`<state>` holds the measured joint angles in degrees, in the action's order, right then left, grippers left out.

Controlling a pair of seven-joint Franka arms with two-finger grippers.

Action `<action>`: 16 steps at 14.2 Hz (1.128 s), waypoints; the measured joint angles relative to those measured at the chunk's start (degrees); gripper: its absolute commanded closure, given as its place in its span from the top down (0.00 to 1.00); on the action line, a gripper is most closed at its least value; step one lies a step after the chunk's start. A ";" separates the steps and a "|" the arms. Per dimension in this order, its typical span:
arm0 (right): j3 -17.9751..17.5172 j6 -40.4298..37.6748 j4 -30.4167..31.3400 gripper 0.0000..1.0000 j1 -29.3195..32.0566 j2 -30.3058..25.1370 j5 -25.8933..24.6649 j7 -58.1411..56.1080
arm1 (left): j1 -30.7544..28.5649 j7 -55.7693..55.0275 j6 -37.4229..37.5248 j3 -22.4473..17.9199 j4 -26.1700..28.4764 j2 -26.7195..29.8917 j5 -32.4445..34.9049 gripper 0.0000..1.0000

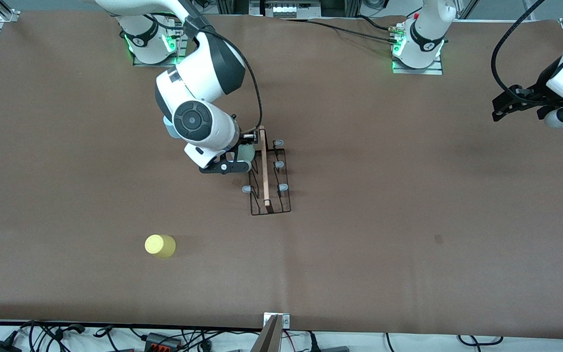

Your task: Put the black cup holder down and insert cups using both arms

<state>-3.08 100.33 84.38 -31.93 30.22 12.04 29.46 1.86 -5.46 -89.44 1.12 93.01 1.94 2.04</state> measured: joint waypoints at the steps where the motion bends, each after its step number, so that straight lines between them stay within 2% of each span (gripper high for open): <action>1: 0.01 -0.01 0.21 0.12 -0.36 0.51 0.00 0.10 | -0.05 0.03 -0.05 -0.01 0.06 0.00 -0.13 1.00; 7: 0.08 -0.02 0.97 0.13 -2.25 1.31 -0.13 2.02 | -0.47 0.17 -0.83 -0.18 0.35 -0.32 -1.06 1.00; 8: 0.22 -0.02 1.12 0.17 -2.24 1.67 -0.16 2.02 | -0.47 0.21 -1.48 -0.19 0.48 -0.55 -1.06 1.00; 9: 0.39 -0.02 1.22 0.62 -2.24 2.05 -0.16 2.02 | -0.48 0.22 -1.86 -0.19 0.54 -0.85 -1.06 1.00; 10: 0.52 -0.02 1.22 1.00 -2.23 2.36 -0.16 2.02 | -0.48 0.24 -2.11 -0.19 0.56 -1.11 -1.06 1.00; 16: 1.14 0.35 0.17 1.00 -2.05 1.30 -0.16 7.46 | -0.47 0.31 -2.47 -0.18 0.58 -1.40 -1.07 1.00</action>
<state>-1.94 100.67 84.55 -33.98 31.52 11.88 36.92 1.39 -5.15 -91.91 0.94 93.58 0.54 0.97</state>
